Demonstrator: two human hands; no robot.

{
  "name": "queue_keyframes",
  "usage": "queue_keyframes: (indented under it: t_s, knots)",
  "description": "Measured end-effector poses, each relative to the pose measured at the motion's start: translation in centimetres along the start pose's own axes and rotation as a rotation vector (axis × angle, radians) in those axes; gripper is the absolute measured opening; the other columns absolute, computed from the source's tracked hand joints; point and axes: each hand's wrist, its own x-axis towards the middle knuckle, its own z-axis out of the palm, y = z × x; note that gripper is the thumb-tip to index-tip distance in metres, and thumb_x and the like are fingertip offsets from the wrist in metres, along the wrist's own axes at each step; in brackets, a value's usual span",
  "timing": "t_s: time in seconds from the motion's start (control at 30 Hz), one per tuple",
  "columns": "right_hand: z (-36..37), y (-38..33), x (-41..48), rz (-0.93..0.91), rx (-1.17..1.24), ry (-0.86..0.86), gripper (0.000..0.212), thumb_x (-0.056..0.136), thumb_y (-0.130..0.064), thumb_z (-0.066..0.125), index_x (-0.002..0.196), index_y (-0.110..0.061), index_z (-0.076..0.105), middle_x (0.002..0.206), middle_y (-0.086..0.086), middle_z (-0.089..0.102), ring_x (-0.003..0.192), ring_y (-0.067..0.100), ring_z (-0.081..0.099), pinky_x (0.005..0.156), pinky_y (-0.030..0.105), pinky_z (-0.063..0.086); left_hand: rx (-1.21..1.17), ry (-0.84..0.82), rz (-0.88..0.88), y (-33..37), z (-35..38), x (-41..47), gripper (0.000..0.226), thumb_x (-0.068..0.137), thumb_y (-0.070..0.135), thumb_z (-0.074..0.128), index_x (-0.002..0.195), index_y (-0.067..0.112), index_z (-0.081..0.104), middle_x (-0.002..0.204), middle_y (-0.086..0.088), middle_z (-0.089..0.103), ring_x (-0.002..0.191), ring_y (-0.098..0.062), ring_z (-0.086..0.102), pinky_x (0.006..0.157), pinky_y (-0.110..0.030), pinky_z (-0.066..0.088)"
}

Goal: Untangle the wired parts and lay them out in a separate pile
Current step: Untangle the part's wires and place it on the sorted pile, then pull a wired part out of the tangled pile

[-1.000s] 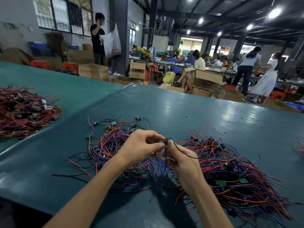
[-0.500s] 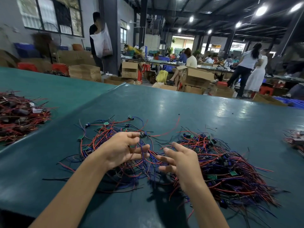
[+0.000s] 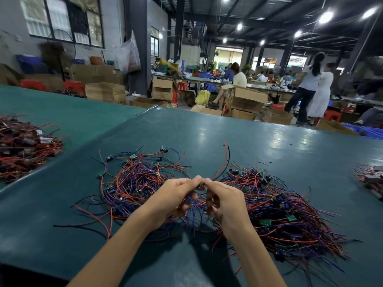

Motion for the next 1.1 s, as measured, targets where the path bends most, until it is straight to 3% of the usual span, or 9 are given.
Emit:
queue_keyframes:
  t_s: [0.1, 0.2, 0.3, 0.37, 0.47, 0.6, 0.8, 0.93, 1.1]
  knots:
    - [-0.8, 0.1, 0.0, 0.021, -0.034, -0.046, 0.019, 0.09, -0.02, 0.07, 0.076, -0.008, 0.076, 0.058, 0.0, 0.047, 0.047, 0.014, 0.039, 0.042, 0.024, 0.029, -0.059, -0.033, 0.004, -0.3, 0.5, 0.1, 0.021, 0.097, 0.033, 0.067, 0.097, 0.012, 0.072, 0.082, -0.006, 0.067, 0.057, -0.018, 0.062, 0.04, -0.024, 0.043]
    - [-1.1, 0.4, -0.2, 0.051, -0.058, -0.081, 0.017, 0.09, -0.021, 0.067, 0.094, -0.013, 0.082, 0.056, -0.004, 0.048, 0.048, 0.013, 0.036, 0.044, 0.024, 0.028, -0.046, -0.034, 0.024, -0.5, 1.0, 0.2, 0.013, 0.099, 0.017, 0.061, 0.094, 0.008, 0.07, 0.079, -0.009, 0.065, 0.057, -0.024, 0.063, 0.044, -0.029, 0.051]
    - [-1.3, 0.6, -0.2, 0.07, -0.063, -0.071, 0.017, 0.089, -0.019, 0.067, 0.081, -0.011, 0.08, 0.059, -0.001, 0.044, 0.049, 0.013, 0.036, 0.045, 0.024, 0.027, -0.029, 0.02, 0.051, -0.7, 1.5, 0.2, 0.019, 0.098, 0.023, 0.064, 0.09, 0.01, 0.075, 0.068, -0.006, 0.059, 0.051, -0.022, 0.058, 0.043, -0.029, 0.051]
    - [-1.1, 0.6, -0.5, 0.093, -0.031, -0.087, 0.023, 0.09, -0.016, 0.065, 0.068, -0.012, 0.073, 0.06, 0.006, 0.051, 0.047, 0.015, 0.043, 0.042, 0.022, 0.03, -0.062, 0.027, 0.064, -0.8, 1.9, 0.3, 0.031, 0.097, 0.027, 0.066, 0.095, -0.003, 0.07, 0.064, -0.006, 0.057, 0.05, -0.022, 0.058, 0.041, -0.027, 0.049]
    - [-0.7, 0.7, -0.6, 0.177, 0.089, -0.11, 0.019, 0.091, -0.016, 0.063, 0.076, -0.008, 0.073, 0.065, 0.01, 0.059, 0.045, 0.016, 0.051, 0.037, 0.02, 0.032, -0.087, -0.019, 0.055, -1.0, 2.1, 0.4, 0.026, 0.099, 0.025, 0.062, 0.089, 0.001, 0.061, 0.064, -0.006, 0.057, 0.05, -0.017, 0.056, 0.039, -0.025, 0.046]
    - [-0.9, 1.0, 0.0, 0.167, 0.105, -0.023, 0.021, 0.094, -0.016, 0.064, 0.084, -0.008, 0.08, 0.058, -0.003, 0.045, 0.044, 0.009, 0.04, 0.039, 0.02, 0.03, -0.011, -0.019, 0.039, -1.7, 2.1, 0.6, 0.023, 0.102, 0.021, 0.057, 0.082, 0.011, 0.051, 0.063, -0.004, 0.055, 0.053, -0.02, 0.054, 0.045, -0.028, 0.045]
    - [-0.7, 1.4, 0.0, 0.051, -0.007, 0.042, 0.024, 0.094, -0.02, 0.071, 0.078, -0.003, 0.077, 0.051, 0.002, 0.054, 0.039, 0.011, 0.045, 0.039, 0.019, 0.037, 0.022, -0.081, 0.142, -3.2, 2.0, 0.6, 0.017, 0.103, 0.016, 0.056, 0.09, 0.007, 0.06, 0.076, -0.015, 0.063, 0.059, -0.018, 0.062, 0.053, -0.03, 0.055]
    - [-0.8, 1.6, -0.1, 0.059, -0.038, 0.045, 0.029, 0.095, -0.025, 0.07, 0.081, -0.001, 0.078, 0.051, 0.002, 0.043, 0.04, 0.012, 0.036, 0.039, 0.017, 0.026, -0.052, -0.016, 0.178, -4.9, 2.1, 0.3, 0.014, 0.099, 0.01, 0.06, 0.088, 0.003, 0.063, 0.079, -0.015, 0.069, 0.069, -0.023, 0.069, 0.062, -0.033, 0.058]
    - [-0.9, 0.7, -0.4, 0.078, 0.032, 0.011, 0.026, 0.096, -0.022, 0.067, 0.089, 0.002, 0.076, 0.054, 0.0, 0.041, 0.042, 0.01, 0.033, 0.037, 0.018, 0.022, 0.038, 0.178, 0.302, -6.3, 2.2, 0.3, 0.011, 0.097, 0.0, 0.062, 0.087, 0.0, 0.066, 0.076, -0.015, 0.069, 0.071, -0.022, 0.069, 0.067, -0.037, 0.06]
